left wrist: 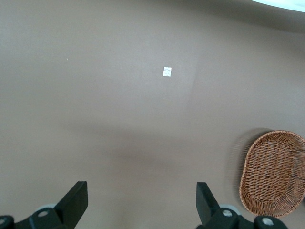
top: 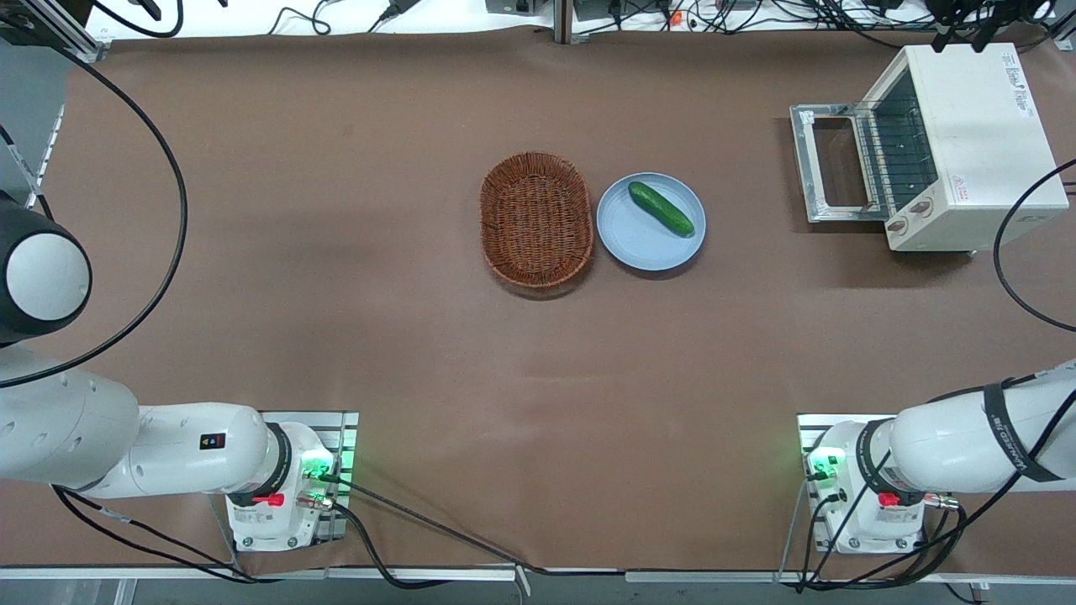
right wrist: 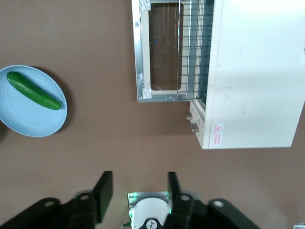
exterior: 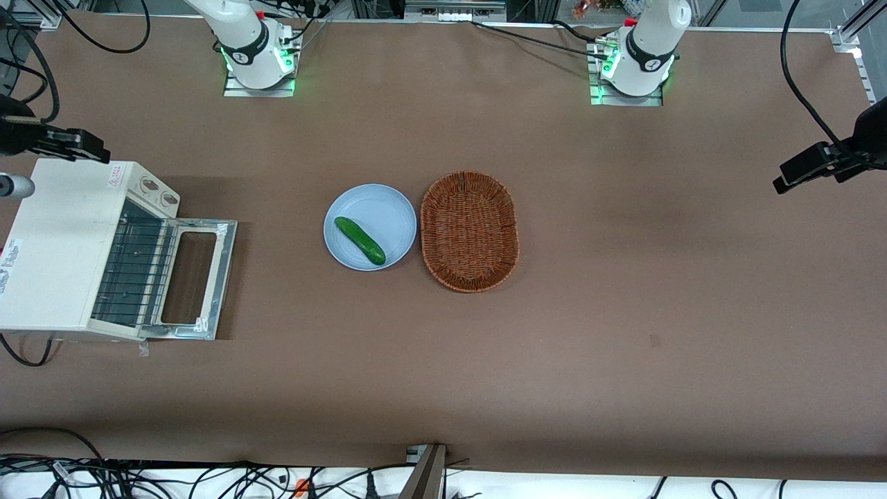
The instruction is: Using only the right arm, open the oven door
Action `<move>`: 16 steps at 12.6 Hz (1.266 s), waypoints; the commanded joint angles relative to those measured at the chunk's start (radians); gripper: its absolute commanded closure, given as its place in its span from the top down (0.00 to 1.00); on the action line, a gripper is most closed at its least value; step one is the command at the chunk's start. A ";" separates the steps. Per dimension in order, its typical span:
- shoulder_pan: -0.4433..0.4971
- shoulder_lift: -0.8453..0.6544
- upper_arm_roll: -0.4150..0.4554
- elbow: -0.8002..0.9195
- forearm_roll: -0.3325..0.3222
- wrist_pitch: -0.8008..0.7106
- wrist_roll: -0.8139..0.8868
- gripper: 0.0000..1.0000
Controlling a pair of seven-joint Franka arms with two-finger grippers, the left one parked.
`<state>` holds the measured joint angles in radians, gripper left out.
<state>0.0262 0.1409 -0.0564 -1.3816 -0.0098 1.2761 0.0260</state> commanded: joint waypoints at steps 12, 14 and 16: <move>-0.002 -0.104 -0.034 -0.020 0.025 0.065 -0.017 1.00; -0.003 -0.096 -0.037 -0.020 0.027 0.086 -0.017 1.00; 0.001 -0.098 -0.033 -0.020 0.025 0.086 -0.015 1.00</move>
<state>0.0278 0.0555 -0.0898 -1.3886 -0.0043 1.3511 0.0119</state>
